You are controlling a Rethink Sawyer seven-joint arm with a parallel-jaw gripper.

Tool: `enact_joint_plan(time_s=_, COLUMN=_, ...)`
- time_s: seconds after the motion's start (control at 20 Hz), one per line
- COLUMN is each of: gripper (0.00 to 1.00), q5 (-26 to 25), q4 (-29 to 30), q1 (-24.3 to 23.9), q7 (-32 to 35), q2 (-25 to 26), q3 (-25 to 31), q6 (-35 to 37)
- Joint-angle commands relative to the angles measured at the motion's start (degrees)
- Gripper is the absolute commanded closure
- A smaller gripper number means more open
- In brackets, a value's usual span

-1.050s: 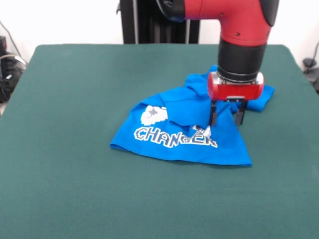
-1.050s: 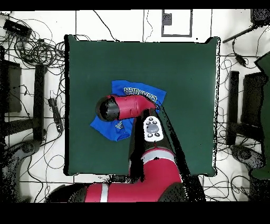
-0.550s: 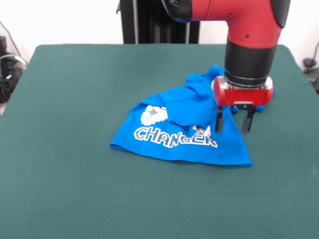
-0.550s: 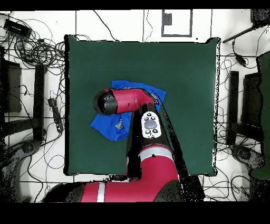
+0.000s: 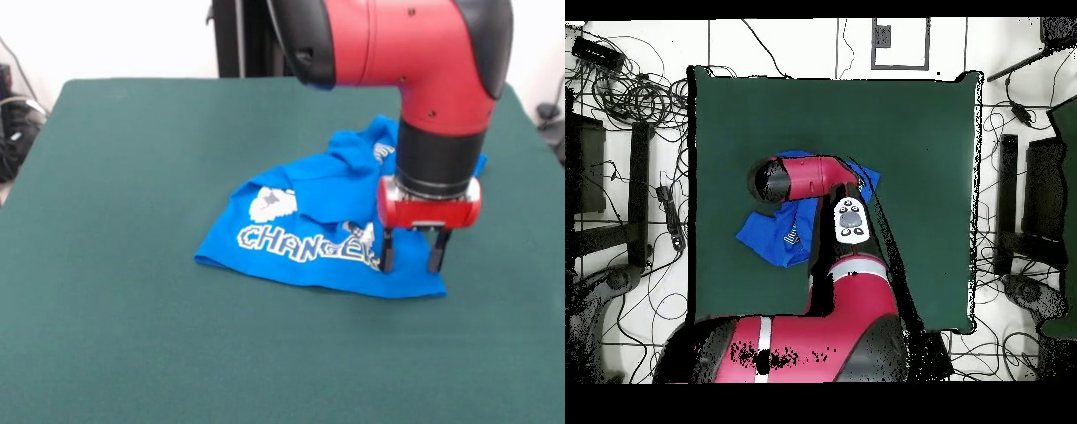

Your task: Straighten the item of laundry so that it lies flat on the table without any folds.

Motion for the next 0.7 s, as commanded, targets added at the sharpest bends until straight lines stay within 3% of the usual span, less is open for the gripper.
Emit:
enact_joint_plan(time_s=0.05, gripper=0.0, q5=1.5, q4=-5.3, q1=0.1, q7=2.0, q2=5.0, q3=4.0, q6=6.8)
enact_joint_plan(time_s=0.65, gripper=0.0, q5=0.6, q4=-6.0, q1=0.8, q7=4.4, q2=6.8, q3=3.9, q6=3.8)
enact_joint_plan(time_s=0.7, gripper=1.0, q5=0.6, q4=-5.7, q1=0.9, q7=4.7, q2=6.7, q3=3.8, q6=3.2)
